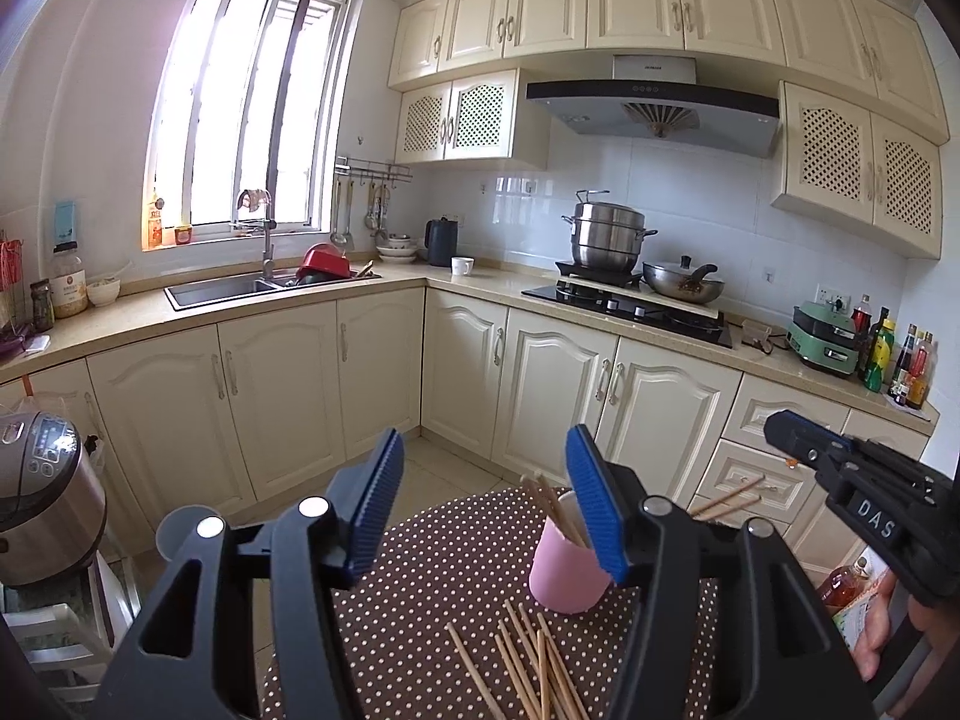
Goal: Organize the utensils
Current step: 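Lower the right tool's chopstick into the cup and open it while the left tool withdraws, then move both open tools down to the chopstick pile and close each on a chopstick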
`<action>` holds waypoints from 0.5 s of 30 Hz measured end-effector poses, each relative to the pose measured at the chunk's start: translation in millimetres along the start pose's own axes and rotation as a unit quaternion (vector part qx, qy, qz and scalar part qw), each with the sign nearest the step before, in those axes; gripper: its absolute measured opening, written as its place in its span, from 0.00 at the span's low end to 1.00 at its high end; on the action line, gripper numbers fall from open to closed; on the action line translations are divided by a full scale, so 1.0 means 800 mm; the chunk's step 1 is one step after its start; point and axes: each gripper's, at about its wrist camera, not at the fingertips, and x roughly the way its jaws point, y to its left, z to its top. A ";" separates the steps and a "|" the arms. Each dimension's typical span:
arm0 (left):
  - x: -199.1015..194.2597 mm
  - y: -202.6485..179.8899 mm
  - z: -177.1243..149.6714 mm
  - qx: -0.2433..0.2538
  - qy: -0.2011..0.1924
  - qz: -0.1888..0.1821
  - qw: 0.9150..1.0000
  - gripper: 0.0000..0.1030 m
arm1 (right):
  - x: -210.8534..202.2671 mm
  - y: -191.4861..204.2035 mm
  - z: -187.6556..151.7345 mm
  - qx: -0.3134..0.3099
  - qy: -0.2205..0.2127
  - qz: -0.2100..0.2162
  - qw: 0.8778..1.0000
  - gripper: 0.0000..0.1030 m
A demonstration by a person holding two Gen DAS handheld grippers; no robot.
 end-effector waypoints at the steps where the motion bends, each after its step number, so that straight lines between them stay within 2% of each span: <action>1: -0.008 0.003 -0.005 0.000 0.002 0.002 1.000 0.55 | -0.007 0.001 -0.003 0.000 -0.001 0.001 1.000 0.07; 9: -0.020 0.011 -0.053 -0.002 0.048 0.001 0.999 0.57 | -0.036 0.009 -0.047 0.003 0.020 0.011 1.000 0.07; 15: 0.004 -0.001 -0.102 0.018 0.116 -0.014 0.993 0.57 | -0.031 0.011 -0.090 0.002 0.052 0.014 0.999 0.07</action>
